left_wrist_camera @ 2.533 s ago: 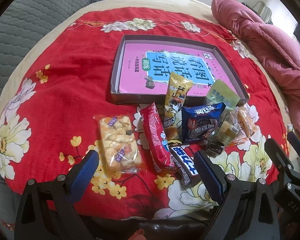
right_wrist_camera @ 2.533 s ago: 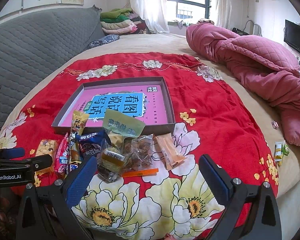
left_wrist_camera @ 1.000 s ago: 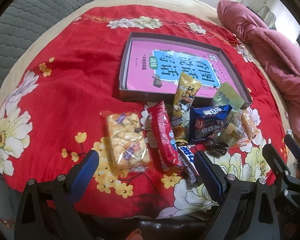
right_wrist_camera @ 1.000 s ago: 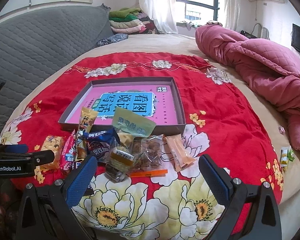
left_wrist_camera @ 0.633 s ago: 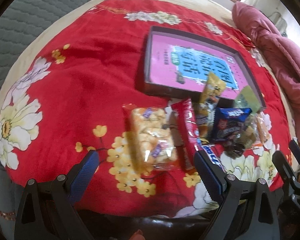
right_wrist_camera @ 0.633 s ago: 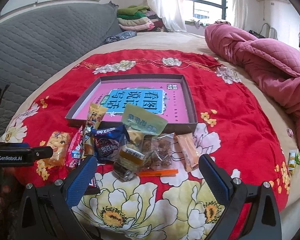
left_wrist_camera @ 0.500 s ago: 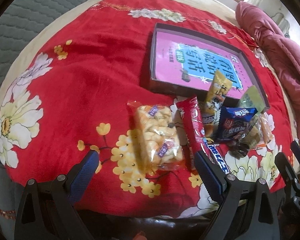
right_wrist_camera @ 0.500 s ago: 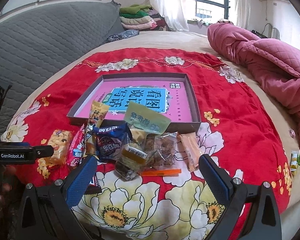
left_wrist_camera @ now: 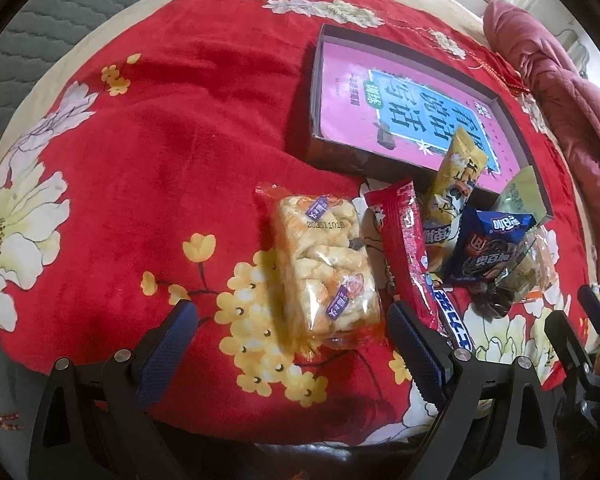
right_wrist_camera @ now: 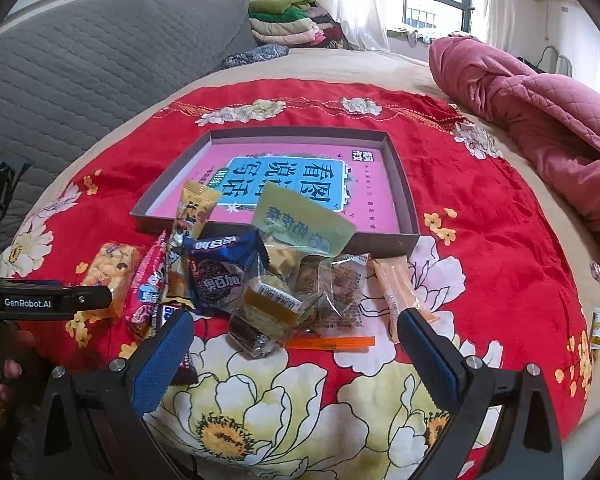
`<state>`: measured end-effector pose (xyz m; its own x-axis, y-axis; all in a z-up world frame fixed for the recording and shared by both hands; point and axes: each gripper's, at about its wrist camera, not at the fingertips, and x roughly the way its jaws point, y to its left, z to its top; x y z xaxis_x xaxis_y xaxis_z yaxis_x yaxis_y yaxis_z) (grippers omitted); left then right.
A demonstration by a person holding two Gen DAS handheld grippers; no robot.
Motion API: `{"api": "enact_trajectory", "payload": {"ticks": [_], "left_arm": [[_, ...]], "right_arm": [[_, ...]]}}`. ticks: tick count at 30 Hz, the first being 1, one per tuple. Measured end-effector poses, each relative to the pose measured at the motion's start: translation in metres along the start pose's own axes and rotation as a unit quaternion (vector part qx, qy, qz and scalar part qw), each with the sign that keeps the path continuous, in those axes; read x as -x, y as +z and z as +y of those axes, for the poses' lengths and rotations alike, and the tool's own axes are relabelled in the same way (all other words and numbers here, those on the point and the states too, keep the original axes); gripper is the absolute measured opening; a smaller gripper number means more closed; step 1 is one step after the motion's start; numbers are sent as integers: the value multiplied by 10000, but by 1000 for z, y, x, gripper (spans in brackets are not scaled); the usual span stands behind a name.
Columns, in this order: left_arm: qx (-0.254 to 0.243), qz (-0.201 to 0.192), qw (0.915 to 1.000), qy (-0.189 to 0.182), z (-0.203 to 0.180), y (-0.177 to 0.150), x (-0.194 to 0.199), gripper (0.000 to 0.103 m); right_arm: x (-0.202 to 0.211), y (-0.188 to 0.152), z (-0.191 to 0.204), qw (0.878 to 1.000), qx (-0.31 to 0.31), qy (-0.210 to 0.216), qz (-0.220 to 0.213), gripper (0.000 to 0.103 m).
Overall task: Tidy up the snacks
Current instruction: 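Move the left tool to the yellow puff bag while the right tool approaches the clear-wrapped cake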
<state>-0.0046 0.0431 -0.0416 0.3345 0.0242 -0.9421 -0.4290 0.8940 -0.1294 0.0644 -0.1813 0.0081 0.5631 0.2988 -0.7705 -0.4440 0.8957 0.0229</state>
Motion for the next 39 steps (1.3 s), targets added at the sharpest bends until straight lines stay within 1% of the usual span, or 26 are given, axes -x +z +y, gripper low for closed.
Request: {"api": "enact_trajectory", "payload": {"ticks": [3, 6, 11, 15, 19, 21, 26, 30, 33, 35, 38, 39], "left_arm": [[-27, -41, 10000, 20, -2, 2, -2, 96], [-60, -57, 10000, 20, -5, 3, -5, 96], [-96, -19, 10000, 16, -8, 4, -9, 96], [-93, 39, 9999, -6, -9, 3, -15, 96], [-94, 43, 9999, -3, -8, 3, -16, 96], [-99, 25, 9999, -12, -9, 4, -16, 96], [-83, 59, 9999, -11, -8, 4, -19, 96], [-32, 89, 9999, -39, -5, 5, -21, 96], [-25, 118, 9999, -53, -4, 5, -23, 96], [-19, 144, 9999, -38, -4, 5, -25, 96], [-22, 150, 9999, -8, -5, 7, -26, 96], [-30, 153, 9999, 4, -6, 8, -27, 96]], "right_arm": [[-6, 0, 1, 10000, 40, -36, 25, 102], [-12, 1, 5, 9997, 228, -51, 34, 102], [-22, 0, 17, 9969, 764, -178, 48, 102], [-21, -3, 29, 9920, 1222, -282, -113, 102], [-26, -4, 37, 9877, 1498, -408, -170, 101], [-29, -4, 38, 9869, 1537, -458, -192, 99], [-35, -2, 34, 9855, 1584, -569, -217, 88], [-40, -2, 34, 9851, 1618, -554, -192, 87], [-42, -3, 37, 9839, 1687, -566, -193, 79], [-43, -3, 37, 9836, 1706, -547, -194, 71], [-46, -2, 35, 9849, 1657, -473, -148, 63], [-46, -2, 34, 9859, 1614, -423, -143, 59]]}}
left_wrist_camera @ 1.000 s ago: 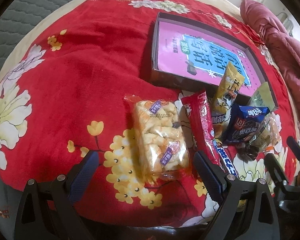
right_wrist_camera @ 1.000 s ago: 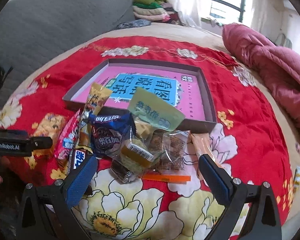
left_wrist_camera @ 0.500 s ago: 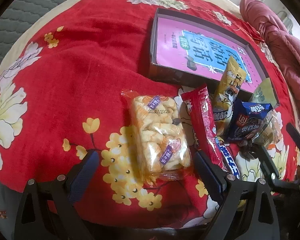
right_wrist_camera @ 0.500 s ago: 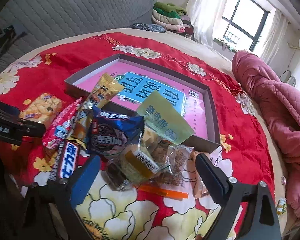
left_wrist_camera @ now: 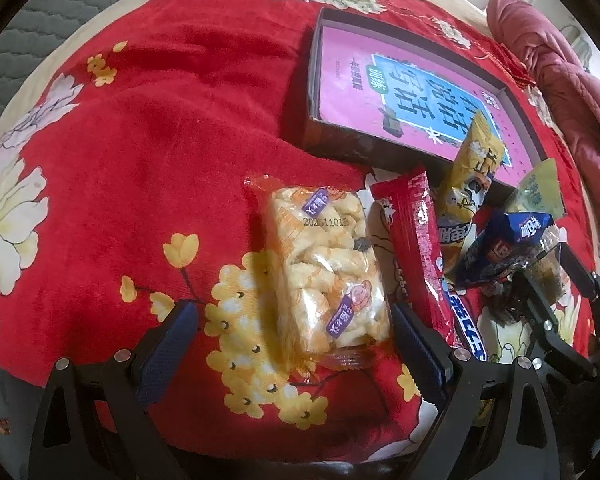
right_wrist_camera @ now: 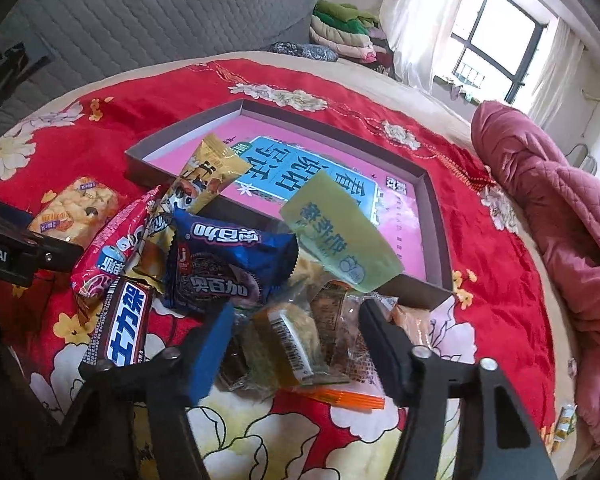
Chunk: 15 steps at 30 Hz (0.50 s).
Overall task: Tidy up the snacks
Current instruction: 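Move the left tool to the yellow puff bag while the right tool approaches the clear-wrapped cake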
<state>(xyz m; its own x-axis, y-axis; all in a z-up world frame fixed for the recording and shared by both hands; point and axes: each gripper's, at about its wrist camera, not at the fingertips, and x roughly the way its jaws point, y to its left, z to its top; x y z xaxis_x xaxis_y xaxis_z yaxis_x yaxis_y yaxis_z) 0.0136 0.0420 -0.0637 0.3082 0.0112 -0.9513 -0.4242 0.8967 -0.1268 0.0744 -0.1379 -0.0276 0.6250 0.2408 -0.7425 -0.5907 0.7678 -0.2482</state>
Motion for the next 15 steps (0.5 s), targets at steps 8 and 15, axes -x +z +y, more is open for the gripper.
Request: {"api": "enact_trajectory", "payload": {"ticks": [8, 15], "left_arm": [[-123, -3, 9999, 103, -7, 4, -5, 96], [-121, -51, 9998, 113, -8, 8, -6, 85]], "right_arm": [[0, -2, -15, 9982, -447, 399, 21, 40], [2, -5, -30, 9929, -954, 710, -18, 39]]}}
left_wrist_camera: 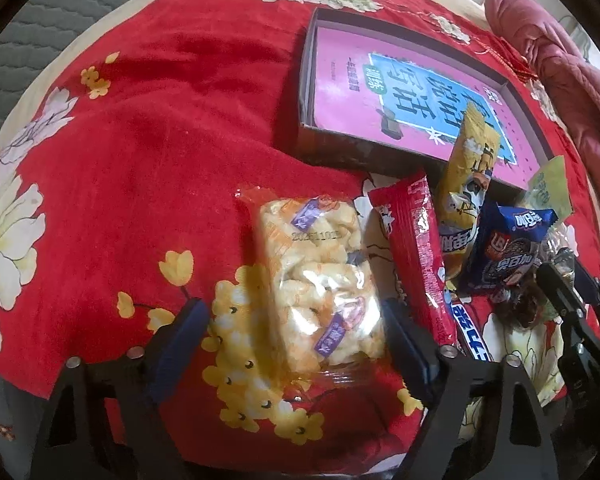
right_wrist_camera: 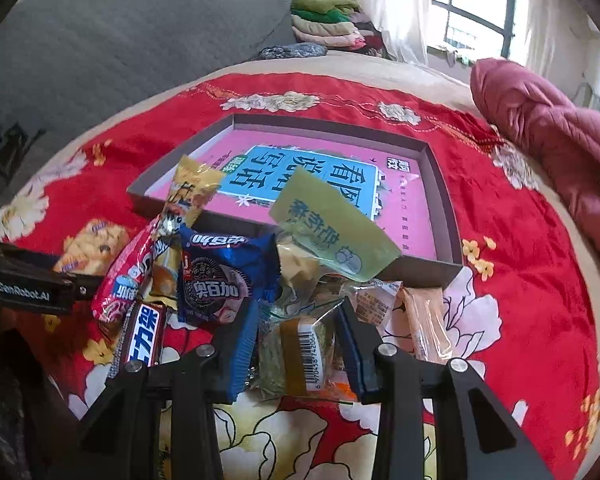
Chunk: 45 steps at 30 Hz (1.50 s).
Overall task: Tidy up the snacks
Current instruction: 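Move the left tool to the yellow puff bag while the right tool approaches the clear-wrapped cake, then close the left tool on the puff bag while the right tool closes on the cake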
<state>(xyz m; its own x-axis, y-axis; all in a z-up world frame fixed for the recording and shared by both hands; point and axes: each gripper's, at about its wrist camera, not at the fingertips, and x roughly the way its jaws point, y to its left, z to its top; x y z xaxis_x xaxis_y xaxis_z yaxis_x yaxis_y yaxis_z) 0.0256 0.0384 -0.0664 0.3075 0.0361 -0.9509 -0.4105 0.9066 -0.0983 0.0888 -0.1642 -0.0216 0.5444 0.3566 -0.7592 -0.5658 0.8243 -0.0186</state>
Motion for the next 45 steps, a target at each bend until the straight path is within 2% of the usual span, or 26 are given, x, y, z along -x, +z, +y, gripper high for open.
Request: {"api": "enact_trajectory", "payload": {"ticks": [2, 7, 15, 27, 45], "left_arm": [[-33, -15, 10000, -25, -1, 0, 1, 81], [-61, -56, 9999, -146, -2, 0, 2, 64], [-109, -71, 9998, -167, -2, 1, 3, 52], [68, -229, 9989, -403, 8, 2, 17, 50], [40, -680, 9962, -544, 4, 12, 49, 48]], "right_arm": [[1, 0, -4, 9999, -121, 58, -9, 39], [1, 0, -13, 9991, -391, 147, -17, 39], [2, -1, -21, 9978, -630, 221, -24, 39], [8, 1, -25, 9965, -775, 286, -158, 39], [23, 7, -42, 9918, -1110, 338, -532, 39]]}}
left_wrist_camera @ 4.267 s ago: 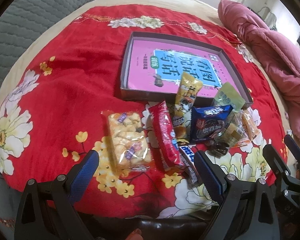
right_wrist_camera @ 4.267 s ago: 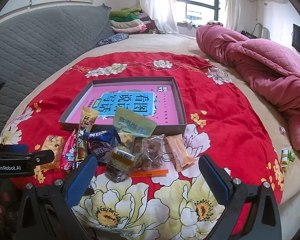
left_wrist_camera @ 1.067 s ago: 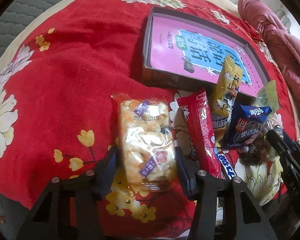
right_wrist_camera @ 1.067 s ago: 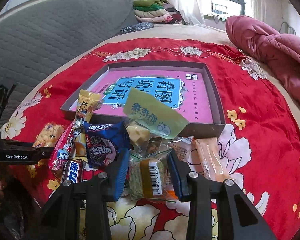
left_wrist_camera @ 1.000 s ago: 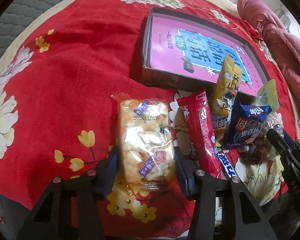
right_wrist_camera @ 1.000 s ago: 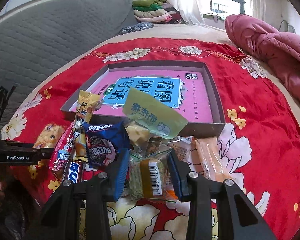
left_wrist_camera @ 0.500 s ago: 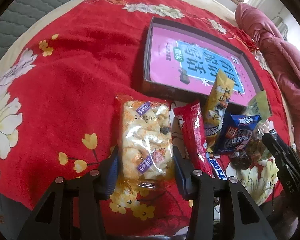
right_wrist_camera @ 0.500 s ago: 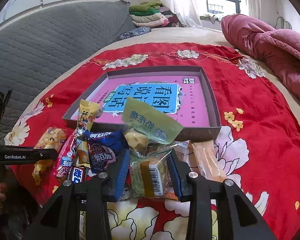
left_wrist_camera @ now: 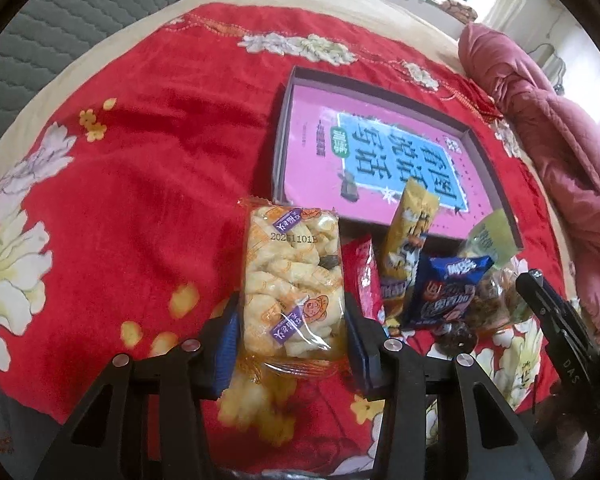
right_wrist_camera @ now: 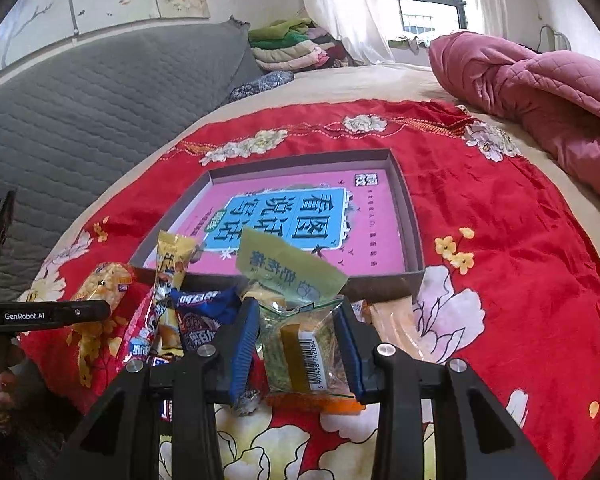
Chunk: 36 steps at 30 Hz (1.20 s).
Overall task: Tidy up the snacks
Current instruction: 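Close the left tool on the puff bag while the right tool closes on the cake, then carry the puff bag into the tray with the left tool while the right tool carries the cake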
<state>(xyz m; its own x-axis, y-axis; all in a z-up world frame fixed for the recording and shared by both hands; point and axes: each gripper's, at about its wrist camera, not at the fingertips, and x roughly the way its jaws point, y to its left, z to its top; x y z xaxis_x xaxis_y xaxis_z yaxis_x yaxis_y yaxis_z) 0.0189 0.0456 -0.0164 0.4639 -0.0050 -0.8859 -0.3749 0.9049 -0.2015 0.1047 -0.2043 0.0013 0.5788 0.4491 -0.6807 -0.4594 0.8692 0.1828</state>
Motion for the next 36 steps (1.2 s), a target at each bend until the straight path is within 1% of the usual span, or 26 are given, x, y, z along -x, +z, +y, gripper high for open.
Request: {"api": "enact_trajectory", "payload": {"ticks": [4, 7, 19, 24, 31, 36], "left_arm": [[-44, -198, 9998, 11, -4, 11, 8, 48], [-25, -242, 9997, -11, -6, 18, 7, 48], [96, -393, 9991, -85, -13, 57, -13, 48], [140, -481, 9987, -128, -17, 68, -24, 48], [44, -438, 9988, -206, -26, 78, -41, 48], [23, -357, 9991, -230, -29, 80, -51, 48]], "right_arm": [[3, 5, -3, 9999, -60, -4, -108, 39], [5, 8, -6, 9998, -107, -10, -175, 39], [11, 30, -13, 9983, -177, -105, -543, 39], [10, 40, -18, 9973, -209, -163, -679, 39], [3, 50, -25, 9961, -300, -293, -782, 39], [-2, 58, -30, 9947, -376, -360, -883, 39]]}}
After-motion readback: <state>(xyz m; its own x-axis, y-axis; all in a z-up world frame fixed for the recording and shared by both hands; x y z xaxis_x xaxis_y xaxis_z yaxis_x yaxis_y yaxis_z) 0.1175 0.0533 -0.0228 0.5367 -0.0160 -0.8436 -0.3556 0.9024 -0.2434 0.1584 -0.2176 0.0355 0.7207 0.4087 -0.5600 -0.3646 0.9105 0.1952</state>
